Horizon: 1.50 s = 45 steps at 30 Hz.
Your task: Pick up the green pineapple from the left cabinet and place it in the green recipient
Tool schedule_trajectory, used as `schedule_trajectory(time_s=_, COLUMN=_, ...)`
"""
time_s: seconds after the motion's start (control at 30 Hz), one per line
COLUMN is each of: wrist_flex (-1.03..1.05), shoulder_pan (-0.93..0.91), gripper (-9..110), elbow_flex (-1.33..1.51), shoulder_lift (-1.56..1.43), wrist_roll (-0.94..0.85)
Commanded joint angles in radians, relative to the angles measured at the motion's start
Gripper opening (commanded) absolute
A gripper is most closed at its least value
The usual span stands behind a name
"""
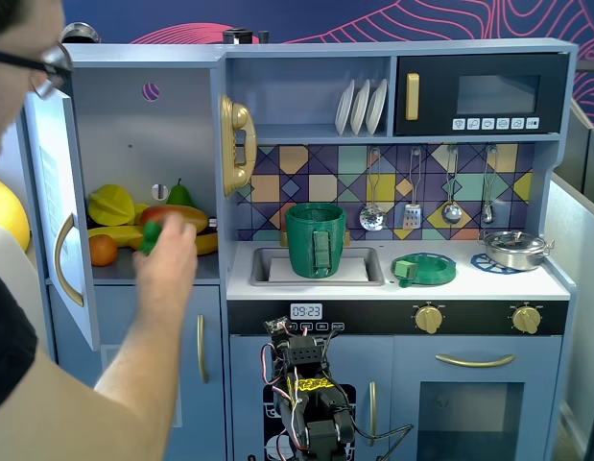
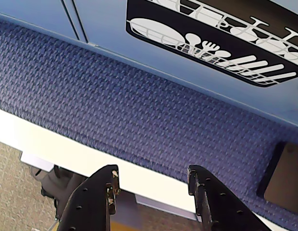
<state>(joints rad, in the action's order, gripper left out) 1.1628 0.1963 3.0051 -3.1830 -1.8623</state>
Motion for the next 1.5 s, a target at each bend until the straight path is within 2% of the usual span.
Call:
schedule_trajectory(time_s=0.0, wrist_flex=0.348, shoulder_pan=0.021, gripper=25, elbow_flex=-0.008, shoulder_lift=0.006, wrist_roll=0.503)
schedule_trajectory(time_s=0.3, wrist_flex=0.37, shoulder_pan=0.015, gripper=25, elbow_flex=-0.008, shoulder_lift=0.006, wrist_roll=0.31)
schedule_trajectory(time_s=0.53, wrist_flex=0.37, shoulder_pan=0.012, gripper=25, elbow_flex=-0.008, shoulder_lift=0.006, wrist_roll=0.325)
schedule_trajectory(time_s=0.67, wrist_flex=0.37, shoulder_pan=0.012, gripper=34, elbow_flex=-0.008, shoulder_lift=0.006, wrist_roll=0.319)
schedule_trajectory(time_s=0.77, wrist_flex=0.37, shoulder_pan=0.012, gripper=37, elbow_flex=-0.008, shoulder_lift=0.006, wrist_roll=0.308)
schedule_trajectory(time_s=1.1, wrist_flex=0.37, shoulder_pan=0.02, gripper=37, elbow_flex=-0.008, shoulder_lift=0.006, wrist_roll=0.311)
schedule_trajectory(time_s=1.4, wrist_flex=0.37, shoulder_pan=-0.005, gripper=14, elbow_flex=-0.008, shoulder_lift=0.006, wrist_roll=0.319)
schedule_trajectory(time_s=1.47, wrist_flex=0.37, shoulder_pan=0.012, gripper=6, elbow_flex=-0.008, shoulder_lift=0.006, wrist_roll=0.311)
